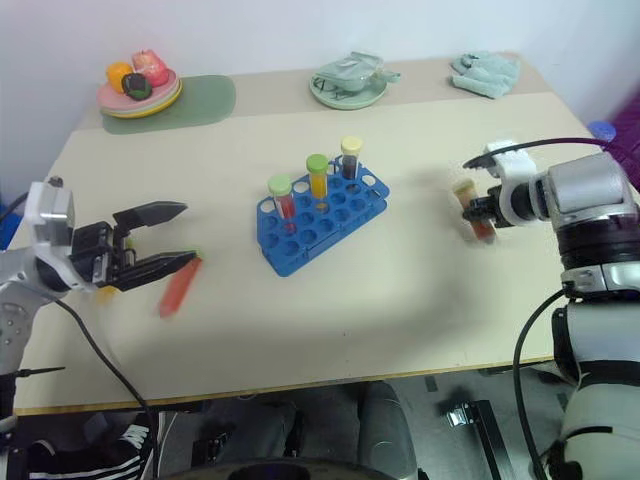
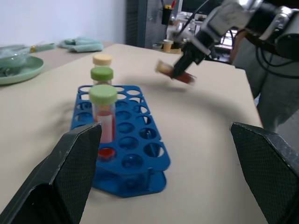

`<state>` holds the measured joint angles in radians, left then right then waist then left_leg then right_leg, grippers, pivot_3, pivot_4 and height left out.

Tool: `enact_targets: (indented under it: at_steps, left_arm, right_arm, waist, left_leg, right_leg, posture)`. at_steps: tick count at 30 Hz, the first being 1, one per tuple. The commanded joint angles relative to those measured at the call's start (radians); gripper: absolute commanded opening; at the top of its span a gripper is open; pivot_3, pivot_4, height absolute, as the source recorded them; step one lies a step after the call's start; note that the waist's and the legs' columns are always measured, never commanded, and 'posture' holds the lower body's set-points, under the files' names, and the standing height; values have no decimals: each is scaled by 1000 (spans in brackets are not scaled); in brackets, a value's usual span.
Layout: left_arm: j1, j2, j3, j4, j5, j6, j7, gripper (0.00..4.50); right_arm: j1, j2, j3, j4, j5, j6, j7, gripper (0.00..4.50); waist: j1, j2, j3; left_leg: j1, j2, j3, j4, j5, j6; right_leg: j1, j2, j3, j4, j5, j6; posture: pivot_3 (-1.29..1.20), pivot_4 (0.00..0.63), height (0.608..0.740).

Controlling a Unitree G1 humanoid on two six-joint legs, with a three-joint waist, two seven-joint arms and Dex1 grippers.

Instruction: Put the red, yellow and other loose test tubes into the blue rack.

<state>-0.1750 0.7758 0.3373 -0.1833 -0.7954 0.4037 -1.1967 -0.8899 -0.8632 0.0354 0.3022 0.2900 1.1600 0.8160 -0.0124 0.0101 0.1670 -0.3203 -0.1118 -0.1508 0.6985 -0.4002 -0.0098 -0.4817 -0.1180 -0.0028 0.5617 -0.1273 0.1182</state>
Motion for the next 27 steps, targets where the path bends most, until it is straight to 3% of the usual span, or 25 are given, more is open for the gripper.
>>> enact_targets:
  at_steps: [1,5,8,11,15,22,27]
  left_arm:
    - [-21,11,23,13,4,-22,-10,4500]
    - [-45,13,21,34,12,-26,-5,4500]
    - [-63,7,19,49,16,-27,2,4500]
    - [-77,3,17,66,21,-26,8,4500]
    - [-89,11,21,72,17,-9,12,4500]
    - [-97,26,26,55,12,6,13,4500]
    - [-78,31,36,38,9,10,19,4500]
  right_arm:
    - [94,61,-215,-238,101,-135,-24,743]
    - [204,278,-374,-476,173,-329,-163,743]
    - [304,404,-321,-542,118,-540,-213,743]
    - [353,522,-263,-476,66,-743,-252,743]
    - [368,595,-185,-315,-54,-995,-310,743]
    - [332,639,-146,-56,-111,-1238,-326,743]
    - [303,658,-139,40,-115,-1314,-332,743]
  waist:
    - [1,0,0]
    - [1,-1,-1]
    - [-1,-1,-1]
    - [-3,-2,-2]
    - [-8,-1,-1]
    - [-11,-1,-1]
    - [-25,-1,-1]
  left_leg:
    - [0,0,0,0,0,0]
    - [0,0,0,1,0,0]
    - [1,0,0,1,0,0]
    - [2,0,0,1,0,0]
    - [3,0,4,1,0,0]
    - [3,1,5,0,0,0]
    - [4,1,5,0,0,0]
  right_leg:
    - [1,0,0,0,0,0]
    - [1,0,0,0,1,1]
    - [1,0,0,1,1,0]
    - [2,1,0,1,1,0]
    - [1,1,0,1,3,-2]
    - [1,1,0,1,3,-2]
    - [1,2,0,1,3,-2]
  posture:
    - [0,150,740]
    - [0,150,740]
    - [0,150,740]
    - [0,150,740]
    - [0,150,740]
    - [0,150,740]
    - [0,150,740]
